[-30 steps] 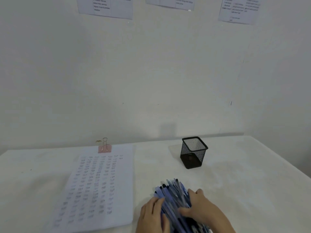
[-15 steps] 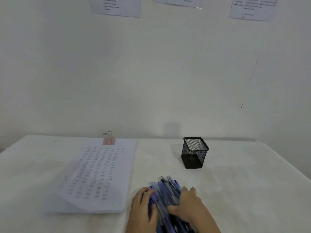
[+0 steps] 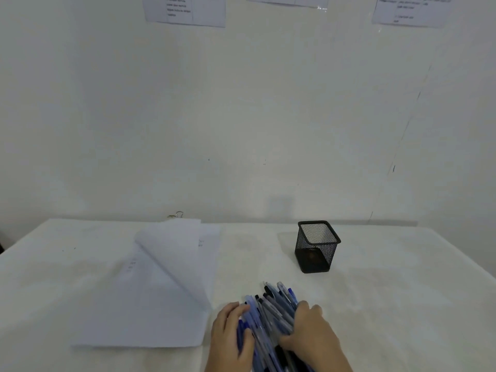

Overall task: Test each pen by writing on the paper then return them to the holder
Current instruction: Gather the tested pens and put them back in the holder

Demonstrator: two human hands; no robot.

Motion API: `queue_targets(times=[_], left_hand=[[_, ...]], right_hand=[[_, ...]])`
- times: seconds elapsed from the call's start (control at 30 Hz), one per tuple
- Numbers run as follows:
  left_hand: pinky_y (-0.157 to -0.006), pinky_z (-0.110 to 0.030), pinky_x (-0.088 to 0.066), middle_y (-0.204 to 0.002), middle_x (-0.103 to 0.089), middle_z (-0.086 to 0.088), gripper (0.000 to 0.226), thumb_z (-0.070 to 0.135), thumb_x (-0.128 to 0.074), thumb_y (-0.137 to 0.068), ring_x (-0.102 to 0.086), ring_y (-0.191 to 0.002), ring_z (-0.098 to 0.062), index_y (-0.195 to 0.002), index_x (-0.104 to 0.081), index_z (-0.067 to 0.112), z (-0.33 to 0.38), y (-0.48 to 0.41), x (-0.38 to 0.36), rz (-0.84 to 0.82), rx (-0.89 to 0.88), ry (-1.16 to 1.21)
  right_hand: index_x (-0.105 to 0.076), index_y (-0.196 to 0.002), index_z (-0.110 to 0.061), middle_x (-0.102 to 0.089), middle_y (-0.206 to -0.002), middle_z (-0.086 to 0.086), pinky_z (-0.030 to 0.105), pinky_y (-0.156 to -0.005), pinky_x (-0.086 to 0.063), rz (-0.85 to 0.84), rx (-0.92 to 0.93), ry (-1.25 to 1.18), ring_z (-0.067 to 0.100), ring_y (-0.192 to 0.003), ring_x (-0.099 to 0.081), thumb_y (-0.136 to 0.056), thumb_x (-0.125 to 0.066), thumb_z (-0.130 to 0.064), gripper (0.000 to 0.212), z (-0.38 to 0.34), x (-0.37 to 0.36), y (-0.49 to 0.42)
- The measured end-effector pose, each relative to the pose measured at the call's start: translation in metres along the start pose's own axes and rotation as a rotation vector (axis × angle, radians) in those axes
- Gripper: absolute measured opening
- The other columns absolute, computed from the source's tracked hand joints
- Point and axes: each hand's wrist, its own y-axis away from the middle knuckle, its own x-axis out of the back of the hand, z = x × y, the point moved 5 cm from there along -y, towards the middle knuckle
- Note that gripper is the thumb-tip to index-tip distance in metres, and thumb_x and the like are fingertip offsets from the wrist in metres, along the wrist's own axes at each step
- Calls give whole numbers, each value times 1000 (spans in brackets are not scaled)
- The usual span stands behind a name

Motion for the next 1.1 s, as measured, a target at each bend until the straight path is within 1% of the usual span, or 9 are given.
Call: queue_targets(times=[0.1, 0.2, 0.37, 0.5, 0.6, 0.67, 0.77, 0.97, 1.1], left_hand=[[-97, -10, -27, -118, -42, 30, 40, 51, -33, -62, -35, -110, 16, -97, -47, 65, -2, 1, -2, -14, 1, 3], [-92, -4, -27, -121, -41, 31, 50, 49, -35, -64, -29, -111, 23, -102, -27, 79, -3, 0, -2, -2, -9, 3], [-89, 1, -23, -120, -37, 27, 51, 52, -30, -62, -27, -113, 20, -104, -20, 79, 1, 1, -1, -39, 15, 22], [-90, 2, -22, -122, -37, 24, 50, 51, -30, -62, -27, -116, 16, -104, -21, 78, -1, 3, 1, -45, 16, 22], [-90, 3, -22, -123, -37, 23, 51, 51, -30, -63, -27, -117, 14, -105, -21, 77, -1, 4, 1, -49, 17, 33], [-90, 3, -22, -122, -37, 23, 51, 51, -30, -63, -26, -117, 15, -105, -21, 77, 1, 4, 0, -48, 11, 31], [-90, 2, -23, -122, -39, 23, 49, 47, -35, -67, -28, -116, 16, -103, -23, 78, 3, 4, -1, -47, 7, 34], [-88, 3, -22, -120, -36, 34, 51, 47, -35, -67, -26, -113, 21, -104, -22, 79, 5, 4, 0, -49, 11, 29], [-88, 1, -23, -119, -38, 30, 51, 41, -40, -71, -27, -115, 18, -104, -24, 78, 4, 4, 0, -54, 20, 28]], right_hand=[[-34, -121, -14, -34, -109, 6, 29, -78, -42, -24, -17, 47, 26, -107, -53, -78, -67, -38, 59, -4, 0, 0], [-32, -123, -15, -32, -107, 5, 28, -75, -40, -36, -11, 88, 26, -107, -52, -75, -70, -40, 65, -4, 1, 1], [-35, -120, -16, -36, -107, 3, 27, -75, -41, -6, -51, 51, 22, -106, -53, -73, -67, -46, 65, -1, 4, 2], [-33, -125, -19, -40, -124, 3, 33, -89, -41, 6, -96, 150, 22, -118, -42, -74, -59, -56, 68, 4, 4, 7], [-34, -128, -17, -37, -127, 4, 34, -93, -41, 32, -105, 173, 23, -120, -37, -77, -55, -59, 70, 10, 6, 10], [-24, -138, -12, -30, -130, 5, 34, -95, -41, 81, -85, 161, 24, -123, -32, -78, -57, -57, 81, 8, 5, 9], [2, -147, -10, -23, -139, 8, 36, -98, -39, 117, -38, 123, 27, -128, -29, -80, -58, -50, 98, 1, 0, 7], [-27, -131, -12, -31, -125, 5, 35, -89, -42, 128, -112, 90, 26, -117, -38, -79, -55, -53, 71, -2, -1, 5], [-32, -128, -12, -33, -124, 6, 34, -87, -44, 84, -145, 90, 26, -116, -40, -74, -62, -52, 74, -2, 2, 2]])
